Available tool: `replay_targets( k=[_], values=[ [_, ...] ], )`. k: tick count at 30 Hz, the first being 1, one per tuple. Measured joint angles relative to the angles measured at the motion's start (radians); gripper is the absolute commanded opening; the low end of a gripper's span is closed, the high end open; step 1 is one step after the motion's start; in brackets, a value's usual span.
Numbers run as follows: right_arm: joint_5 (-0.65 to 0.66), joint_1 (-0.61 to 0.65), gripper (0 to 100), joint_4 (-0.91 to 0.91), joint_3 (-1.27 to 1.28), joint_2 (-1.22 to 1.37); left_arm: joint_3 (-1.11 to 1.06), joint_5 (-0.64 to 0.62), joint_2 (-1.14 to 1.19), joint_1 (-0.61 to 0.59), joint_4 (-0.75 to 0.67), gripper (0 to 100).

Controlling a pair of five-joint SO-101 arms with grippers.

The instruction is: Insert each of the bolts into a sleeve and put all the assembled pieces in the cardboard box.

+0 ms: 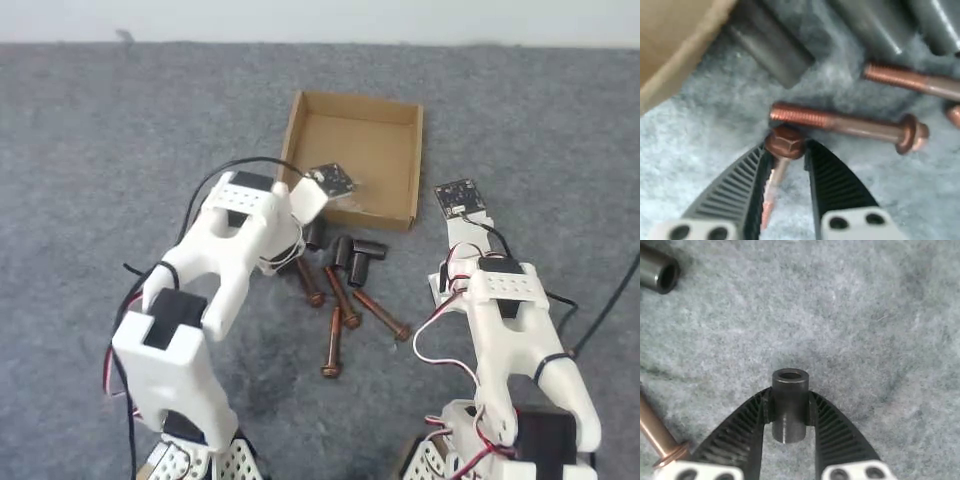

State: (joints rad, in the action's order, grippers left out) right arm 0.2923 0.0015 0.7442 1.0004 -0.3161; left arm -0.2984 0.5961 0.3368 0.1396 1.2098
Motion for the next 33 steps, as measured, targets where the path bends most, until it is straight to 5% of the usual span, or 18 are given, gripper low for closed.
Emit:
replay_targets(
  k=[5, 17, 25, 33],
  values=[
    [0.0, 0.0, 0.6, 0.0, 0.0, 0.0, 0.051, -0.166, 0.032, 0.0, 0.038, 1],
    [0.0, -0.002, 0.6, 0.0, 0.0, 0.0, 0.057, -0.925, 0.02, -0.078, 0.037, 2],
    [0.0, -0.002, 0.6, 0.0, 0.0, 0.0, 0.017, -0.95, 0.002, -0.123, -0.048, 2],
    [0.0, 0.0, 0.6, 0.0, 0.0, 0.0, -0.018, -0.885, -0.023, -0.15, -0.061, 14]
  ],
)
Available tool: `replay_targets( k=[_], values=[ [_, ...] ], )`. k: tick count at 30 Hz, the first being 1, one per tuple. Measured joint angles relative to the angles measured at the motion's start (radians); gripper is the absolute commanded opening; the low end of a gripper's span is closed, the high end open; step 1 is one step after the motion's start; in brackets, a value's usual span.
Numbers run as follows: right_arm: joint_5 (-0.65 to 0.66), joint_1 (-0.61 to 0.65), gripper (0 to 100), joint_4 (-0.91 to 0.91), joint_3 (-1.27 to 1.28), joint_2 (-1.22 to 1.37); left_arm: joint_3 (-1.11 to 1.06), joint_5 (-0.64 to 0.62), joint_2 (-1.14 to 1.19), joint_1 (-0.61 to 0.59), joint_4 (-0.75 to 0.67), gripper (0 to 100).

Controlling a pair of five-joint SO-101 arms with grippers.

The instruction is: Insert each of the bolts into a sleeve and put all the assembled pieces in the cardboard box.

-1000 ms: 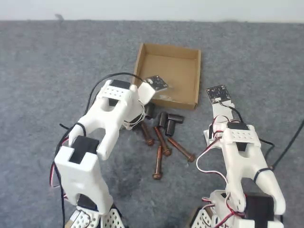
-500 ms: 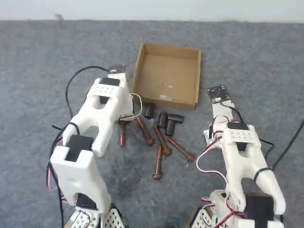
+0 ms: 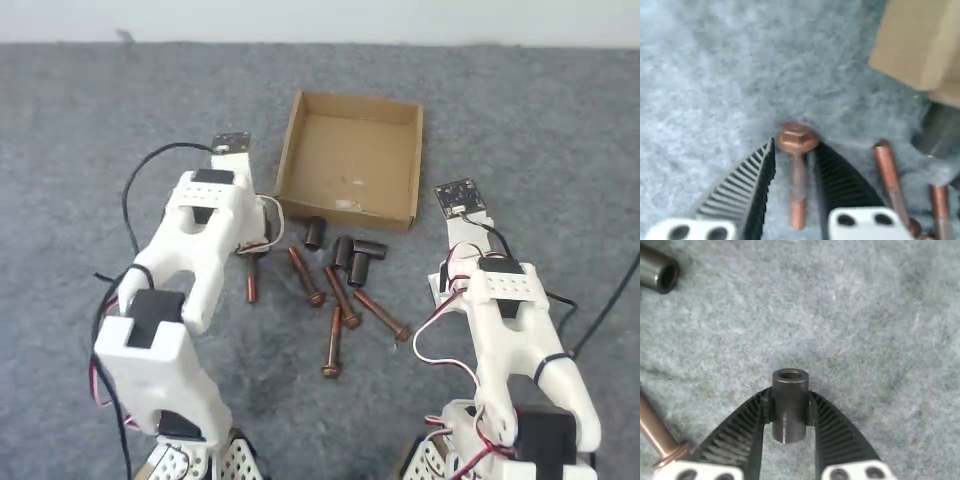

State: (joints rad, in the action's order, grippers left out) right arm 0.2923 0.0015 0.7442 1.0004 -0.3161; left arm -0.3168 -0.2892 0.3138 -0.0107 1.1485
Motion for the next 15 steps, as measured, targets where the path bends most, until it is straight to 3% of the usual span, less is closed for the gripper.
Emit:
replay_targets(
  k=[9, 15],
  values=[
    [0.0, -0.002, 0.6, 0.0, 0.0, 0.0, -0.215, 0.029, -0.235, 0.002, -0.115, 14],
    [0.0, -0.002, 0.6, 0.0, 0.0, 0.0, -0.242, 0.031, -0.25, 0.0, -0.13, 13]
  ],
)
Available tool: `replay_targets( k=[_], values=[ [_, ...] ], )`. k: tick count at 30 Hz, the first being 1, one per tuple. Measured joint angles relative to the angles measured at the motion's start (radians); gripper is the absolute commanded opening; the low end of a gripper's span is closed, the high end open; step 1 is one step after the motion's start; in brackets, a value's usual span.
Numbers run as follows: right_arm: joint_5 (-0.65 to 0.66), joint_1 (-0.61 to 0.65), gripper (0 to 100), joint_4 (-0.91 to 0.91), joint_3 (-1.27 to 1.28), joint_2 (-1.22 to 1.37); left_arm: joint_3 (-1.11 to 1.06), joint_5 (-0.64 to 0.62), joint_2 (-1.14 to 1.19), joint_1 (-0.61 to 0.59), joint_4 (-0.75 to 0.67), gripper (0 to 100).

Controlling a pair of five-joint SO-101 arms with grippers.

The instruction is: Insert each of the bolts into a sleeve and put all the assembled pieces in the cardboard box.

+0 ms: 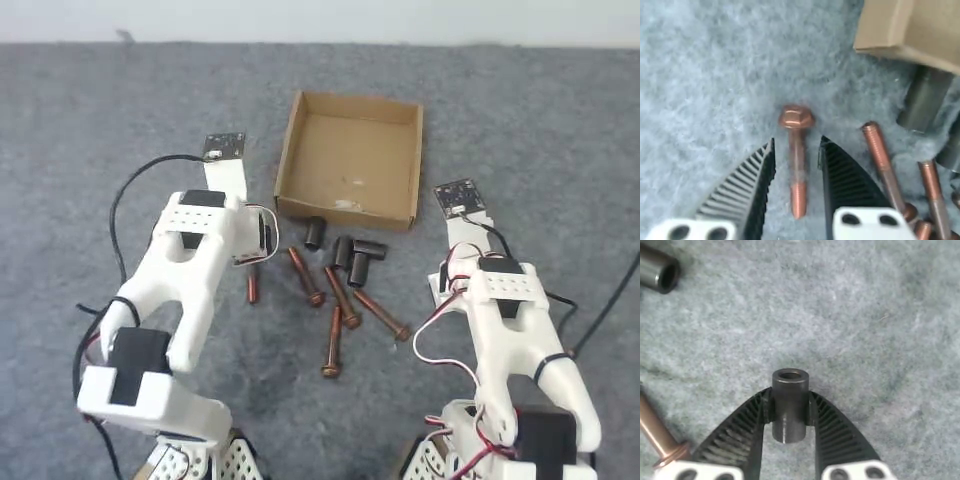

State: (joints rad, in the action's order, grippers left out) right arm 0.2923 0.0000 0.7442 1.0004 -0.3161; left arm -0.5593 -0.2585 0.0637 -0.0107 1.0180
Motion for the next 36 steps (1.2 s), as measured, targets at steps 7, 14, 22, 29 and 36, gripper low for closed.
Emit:
replay_targets(
  k=[7, 14, 22, 29, 36],
  values=[
    [0.0, 0.002, 0.6, 0.0, 0.0, 0.0, 0.071, -0.012, 0.137, 0.002, -0.012, 13],
    [0.0, 0.003, 0.6, 0.0, 0.0, 0.0, 0.147, -0.02, 0.193, 0.003, 0.035, 2],
    [0.0, 0.003, 0.6, 0.0, 0.0, 0.0, 0.152, -0.025, 0.195, 0.008, 0.035, 1],
    [0.0, 0.002, 0.6, 0.0, 0.0, 0.0, 0.152, -0.025, 0.195, 0.006, 0.035, 1],
    [-0.106, 0.003, 0.6, 0.0, 0.0, 0.0, 0.152, 0.037, 0.195, -0.018, 0.035, 1]
  ],
)
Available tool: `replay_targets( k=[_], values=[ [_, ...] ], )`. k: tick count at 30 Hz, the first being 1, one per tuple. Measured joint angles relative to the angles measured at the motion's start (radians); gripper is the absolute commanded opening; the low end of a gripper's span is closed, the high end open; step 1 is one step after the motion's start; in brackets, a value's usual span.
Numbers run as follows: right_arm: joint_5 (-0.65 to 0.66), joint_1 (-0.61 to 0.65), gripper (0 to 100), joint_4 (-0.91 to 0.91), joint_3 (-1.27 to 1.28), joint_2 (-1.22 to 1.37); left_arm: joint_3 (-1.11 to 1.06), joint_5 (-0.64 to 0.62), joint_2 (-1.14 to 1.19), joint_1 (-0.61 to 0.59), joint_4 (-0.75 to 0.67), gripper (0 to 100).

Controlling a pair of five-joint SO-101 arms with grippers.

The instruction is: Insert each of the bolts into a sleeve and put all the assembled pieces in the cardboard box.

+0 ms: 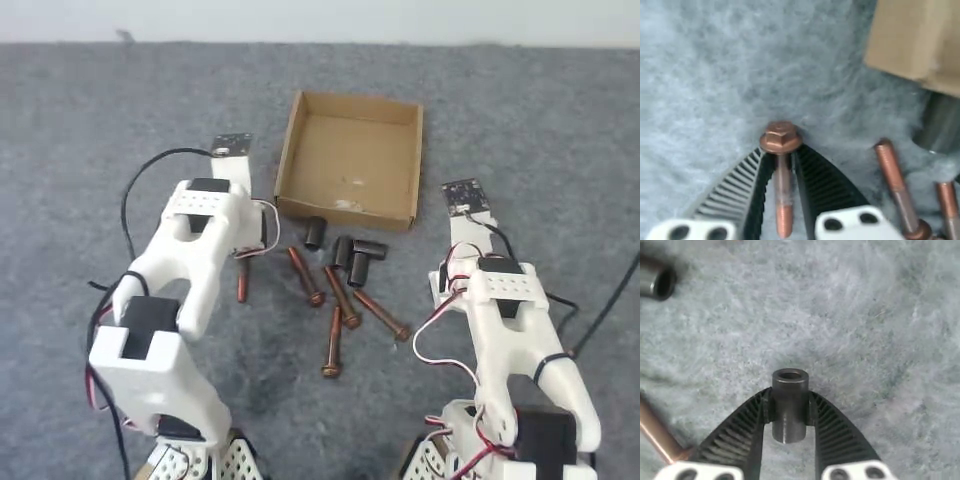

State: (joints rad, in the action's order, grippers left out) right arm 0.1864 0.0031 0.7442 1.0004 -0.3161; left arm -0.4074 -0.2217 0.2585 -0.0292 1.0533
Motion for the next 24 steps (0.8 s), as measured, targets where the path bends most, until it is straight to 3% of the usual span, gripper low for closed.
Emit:
replay_targets(
  k=[7, 12, 24],
  values=[
    [-0.13, -0.003, 0.6, -0.037, -0.003, 0.0, -0.094, 0.008, -0.071, -0.127, -0.12, 1],
    [-0.199, -0.009, 0.6, -0.072, -0.029, 0.0, -0.245, 0.103, -0.198, -0.144, -0.245, 1],
    [-0.206, -0.017, 0.6, -0.078, -0.192, 0.0, -0.27, 0.124, -0.222, -0.153, -0.269, 1]
  ],
)
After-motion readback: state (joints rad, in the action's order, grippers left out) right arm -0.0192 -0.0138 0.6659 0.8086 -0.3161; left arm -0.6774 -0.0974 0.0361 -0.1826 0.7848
